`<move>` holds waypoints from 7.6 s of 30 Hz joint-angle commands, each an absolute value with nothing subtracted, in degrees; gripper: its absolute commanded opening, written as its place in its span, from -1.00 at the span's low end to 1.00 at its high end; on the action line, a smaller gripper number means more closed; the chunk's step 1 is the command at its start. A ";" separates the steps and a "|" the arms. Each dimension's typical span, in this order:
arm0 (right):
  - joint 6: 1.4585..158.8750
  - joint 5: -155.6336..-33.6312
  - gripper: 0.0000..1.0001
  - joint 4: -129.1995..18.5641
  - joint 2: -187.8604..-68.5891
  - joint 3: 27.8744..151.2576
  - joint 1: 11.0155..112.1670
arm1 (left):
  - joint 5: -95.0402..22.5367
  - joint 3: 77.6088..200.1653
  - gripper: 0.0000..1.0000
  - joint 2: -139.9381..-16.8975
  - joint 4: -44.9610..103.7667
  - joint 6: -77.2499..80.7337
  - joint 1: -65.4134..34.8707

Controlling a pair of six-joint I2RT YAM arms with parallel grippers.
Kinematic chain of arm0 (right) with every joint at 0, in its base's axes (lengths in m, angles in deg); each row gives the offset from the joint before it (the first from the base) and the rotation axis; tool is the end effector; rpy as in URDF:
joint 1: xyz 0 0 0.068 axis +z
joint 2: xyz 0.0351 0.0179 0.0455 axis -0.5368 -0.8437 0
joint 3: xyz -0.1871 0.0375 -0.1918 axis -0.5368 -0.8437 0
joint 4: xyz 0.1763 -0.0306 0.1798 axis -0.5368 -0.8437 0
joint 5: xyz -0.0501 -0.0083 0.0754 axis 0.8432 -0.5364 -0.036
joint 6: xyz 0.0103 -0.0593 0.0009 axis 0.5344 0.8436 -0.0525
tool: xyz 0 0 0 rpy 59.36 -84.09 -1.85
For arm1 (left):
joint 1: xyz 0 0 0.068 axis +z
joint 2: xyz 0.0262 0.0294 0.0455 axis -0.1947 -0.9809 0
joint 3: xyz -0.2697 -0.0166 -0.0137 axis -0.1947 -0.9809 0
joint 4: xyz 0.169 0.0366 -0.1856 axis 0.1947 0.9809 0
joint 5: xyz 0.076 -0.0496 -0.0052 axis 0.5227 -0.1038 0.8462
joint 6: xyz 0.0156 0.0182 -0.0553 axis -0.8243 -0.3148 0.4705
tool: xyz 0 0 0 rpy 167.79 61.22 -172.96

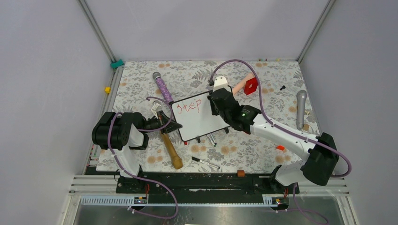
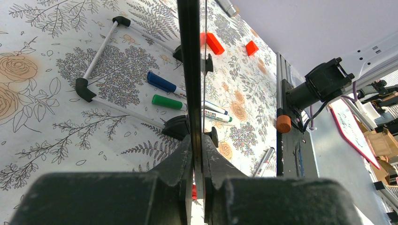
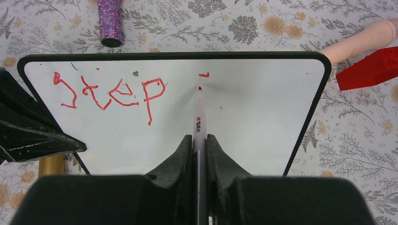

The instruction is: Write a sentence on the whiteboard

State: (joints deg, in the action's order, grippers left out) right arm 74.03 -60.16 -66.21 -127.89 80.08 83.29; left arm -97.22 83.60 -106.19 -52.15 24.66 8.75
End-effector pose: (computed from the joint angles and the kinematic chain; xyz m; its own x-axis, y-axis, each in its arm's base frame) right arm 0.2204 0.2387 0.3201 -0.3683 -0.1354 -0.9198 -0.3624 0.9320 0.0079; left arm 0.2425 -0.0522 0.1318 -0.5752 -0.1761 -0.7988 0.7556 0.2599 -0.6013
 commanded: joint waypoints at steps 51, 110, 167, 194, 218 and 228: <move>75.59 -60.46 -1.00 -68.81 -125.04 81.71 83.00 | -100.73 83.24 -0.94 -106.80 -53.00 20.94 7.89; 76.21 -57.43 -1.00 -68.28 -130.35 84.32 81.51 | -101.52 82.71 -0.73 -105.67 -52.91 20.83 8.00; 75.82 -61.15 -1.00 -74.19 -131.79 84.86 81.01 | -101.28 83.15 -0.99 -106.89 -52.97 20.72 7.89; 76.63 -59.26 -1.00 -71.66 -133.05 88.07 80.98 | -101.22 83.15 -0.99 -106.90 -52.96 20.73 7.91; 76.88 -59.16 -1.00 -71.36 -133.82 88.31 80.88 | -101.21 83.15 -1.00 -106.94 -52.97 20.57 7.89; 75.92 -59.77 -1.00 -72.15 -132.34 85.04 80.89 | -101.12 83.15 -1.00 -106.99 -52.96 20.62 7.91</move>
